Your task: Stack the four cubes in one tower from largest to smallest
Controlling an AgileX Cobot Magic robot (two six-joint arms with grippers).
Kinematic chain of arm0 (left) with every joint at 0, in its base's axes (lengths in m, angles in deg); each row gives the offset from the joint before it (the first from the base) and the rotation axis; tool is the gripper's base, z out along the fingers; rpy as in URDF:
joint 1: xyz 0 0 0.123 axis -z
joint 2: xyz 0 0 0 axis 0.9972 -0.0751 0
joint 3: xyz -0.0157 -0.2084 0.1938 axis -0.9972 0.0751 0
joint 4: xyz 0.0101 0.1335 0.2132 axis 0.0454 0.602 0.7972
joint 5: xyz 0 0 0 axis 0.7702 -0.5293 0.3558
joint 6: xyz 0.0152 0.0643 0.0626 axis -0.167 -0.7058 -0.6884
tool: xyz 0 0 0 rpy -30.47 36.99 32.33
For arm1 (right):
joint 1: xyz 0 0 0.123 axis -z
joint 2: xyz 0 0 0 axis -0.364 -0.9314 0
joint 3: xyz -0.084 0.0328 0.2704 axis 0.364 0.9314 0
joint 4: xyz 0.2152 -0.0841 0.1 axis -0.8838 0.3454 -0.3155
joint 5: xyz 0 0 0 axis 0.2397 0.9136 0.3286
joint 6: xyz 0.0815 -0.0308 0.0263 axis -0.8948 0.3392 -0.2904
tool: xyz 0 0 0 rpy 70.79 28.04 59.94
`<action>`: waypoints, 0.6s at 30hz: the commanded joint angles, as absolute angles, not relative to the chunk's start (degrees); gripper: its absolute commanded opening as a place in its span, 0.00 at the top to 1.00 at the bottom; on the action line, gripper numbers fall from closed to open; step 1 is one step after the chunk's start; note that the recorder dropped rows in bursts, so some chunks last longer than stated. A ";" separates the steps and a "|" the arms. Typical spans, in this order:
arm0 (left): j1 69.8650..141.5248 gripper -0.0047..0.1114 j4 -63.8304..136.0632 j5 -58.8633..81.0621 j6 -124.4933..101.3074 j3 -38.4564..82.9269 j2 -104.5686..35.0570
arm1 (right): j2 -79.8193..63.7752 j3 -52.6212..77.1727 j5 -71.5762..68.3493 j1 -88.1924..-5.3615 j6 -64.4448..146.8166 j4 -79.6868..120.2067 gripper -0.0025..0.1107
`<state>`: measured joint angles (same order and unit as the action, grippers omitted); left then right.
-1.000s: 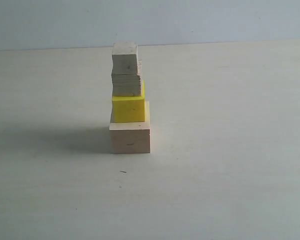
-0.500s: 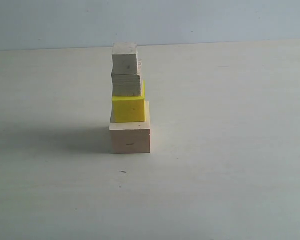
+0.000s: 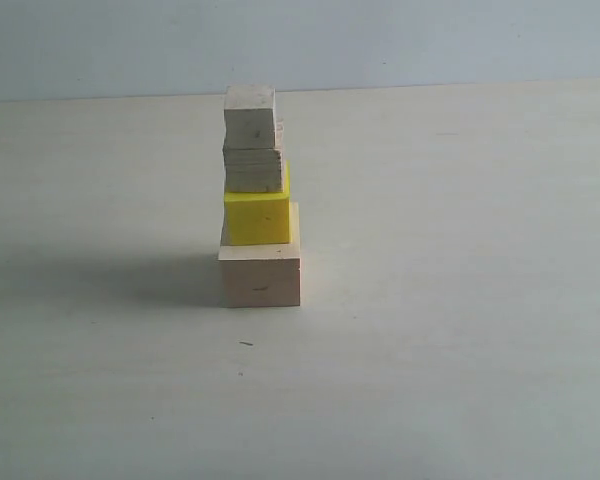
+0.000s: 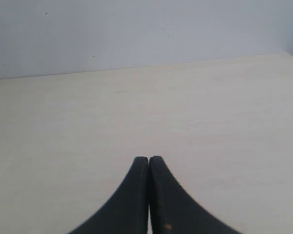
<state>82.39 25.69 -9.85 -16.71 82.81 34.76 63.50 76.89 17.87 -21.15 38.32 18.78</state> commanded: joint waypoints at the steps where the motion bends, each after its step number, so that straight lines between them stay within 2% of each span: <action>1: 82.30 0.96 25.37 -9.59 -16.74 82.93 35.06 | 63.78 77.17 17.79 -20.87 38.89 18.74 0.98; 18: 82.30 0.96 25.37 -9.59 -16.74 82.93 35.06 | 63.78 77.17 17.79 -20.87 38.89 18.74 0.98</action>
